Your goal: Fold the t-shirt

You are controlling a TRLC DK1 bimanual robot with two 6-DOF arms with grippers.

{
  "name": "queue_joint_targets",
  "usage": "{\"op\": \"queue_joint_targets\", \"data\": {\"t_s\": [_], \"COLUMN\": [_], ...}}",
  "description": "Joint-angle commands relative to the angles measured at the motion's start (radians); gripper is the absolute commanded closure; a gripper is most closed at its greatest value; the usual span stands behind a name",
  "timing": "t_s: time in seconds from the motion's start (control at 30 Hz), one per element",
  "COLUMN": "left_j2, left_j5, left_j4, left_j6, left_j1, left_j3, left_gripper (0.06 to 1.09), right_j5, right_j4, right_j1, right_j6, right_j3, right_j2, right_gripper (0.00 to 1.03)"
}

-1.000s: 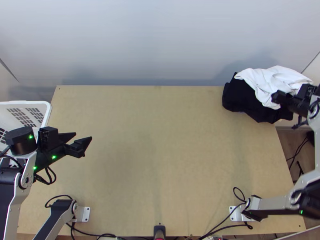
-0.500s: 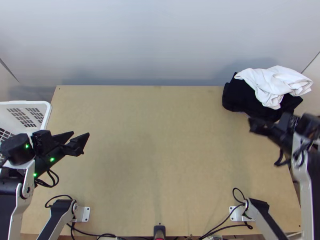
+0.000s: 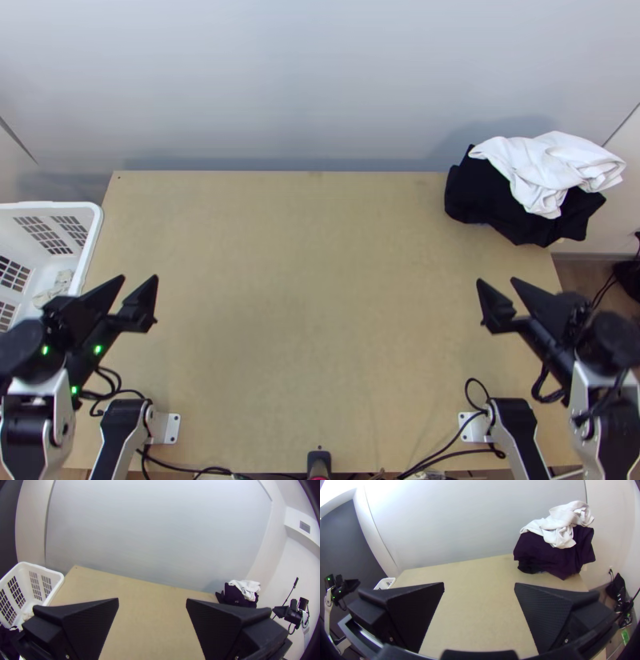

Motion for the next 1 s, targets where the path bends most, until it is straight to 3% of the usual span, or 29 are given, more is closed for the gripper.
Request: {"op": "queue_joint_targets", "data": {"t_s": [0.0,0.27,0.43,0.6,0.97], "left_j2": [-0.184,-0.368,-0.368,-0.366,-0.368], "left_j5": [-0.028,-0.028,-0.04,-0.057,-0.053], "left_j4": [-0.012,-0.041,-0.03,0.174,0.432], "left_j6": [0.07,0.226,0.288,0.34,0.349], "left_j1": [0.053,0.103,0.16,0.178,0.168], "left_j3": [-0.069,-0.163,-0.19,-0.265,-0.511], "left_gripper": [0.1,0.1,0.1,0.1,0.1], "right_j5": [0.004,0.005,0.025,0.03,0.09], "right_j4": [0.075,0.111,0.122,0.17,0.489], "right_j1": [0.027,0.023,-0.03,-0.061,-0.088], "right_j6": [-0.028,-0.131,-0.18,-0.241,-0.317], "right_j3": [-0.134,-0.248,-0.294,-0.386,-0.614], "right_j2": [-0.213,-0.429,-0.429,-0.431,-0.429], "right_gripper": [0.05,0.05,0.05,0.05,0.05]}}
